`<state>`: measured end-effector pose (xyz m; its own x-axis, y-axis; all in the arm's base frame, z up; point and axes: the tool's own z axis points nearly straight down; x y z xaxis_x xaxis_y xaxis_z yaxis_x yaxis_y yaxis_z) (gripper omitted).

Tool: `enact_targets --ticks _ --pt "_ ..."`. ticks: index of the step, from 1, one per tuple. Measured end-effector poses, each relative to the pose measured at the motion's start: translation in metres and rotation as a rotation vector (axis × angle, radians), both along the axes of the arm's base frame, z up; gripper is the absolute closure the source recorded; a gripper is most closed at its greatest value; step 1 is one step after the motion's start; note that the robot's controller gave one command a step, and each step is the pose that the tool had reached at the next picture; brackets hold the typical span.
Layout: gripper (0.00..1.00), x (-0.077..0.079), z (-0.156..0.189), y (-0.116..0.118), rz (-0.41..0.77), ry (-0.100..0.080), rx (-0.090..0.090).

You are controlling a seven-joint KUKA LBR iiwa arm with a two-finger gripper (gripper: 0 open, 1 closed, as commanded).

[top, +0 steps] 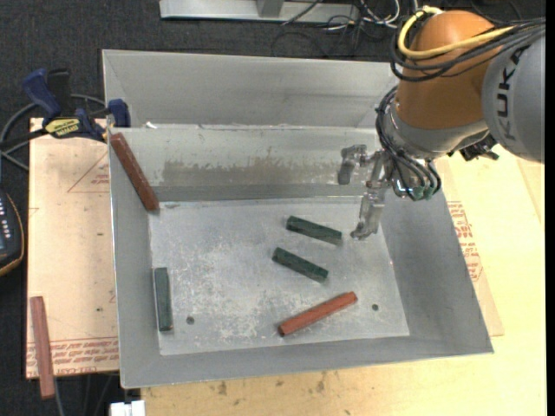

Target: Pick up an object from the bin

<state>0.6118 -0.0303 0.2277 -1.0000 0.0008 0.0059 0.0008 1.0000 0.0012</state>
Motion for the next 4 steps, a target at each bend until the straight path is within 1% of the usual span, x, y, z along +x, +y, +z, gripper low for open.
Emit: enact_targets --ticks 1,2,3,4 --pt "0.0 -0.043 -0.141 0.011 0.437 -0.003 0.003" --pt "0.0 -0.081 -0.154 0.056 0.283 -0.003 0.004" --pt "1.0 -0.079 -0.153 0.053 0.281 -0.006 0.001" --pt "1.0 -0.081 0.013 0.053 0.251 -0.018 -0.001"
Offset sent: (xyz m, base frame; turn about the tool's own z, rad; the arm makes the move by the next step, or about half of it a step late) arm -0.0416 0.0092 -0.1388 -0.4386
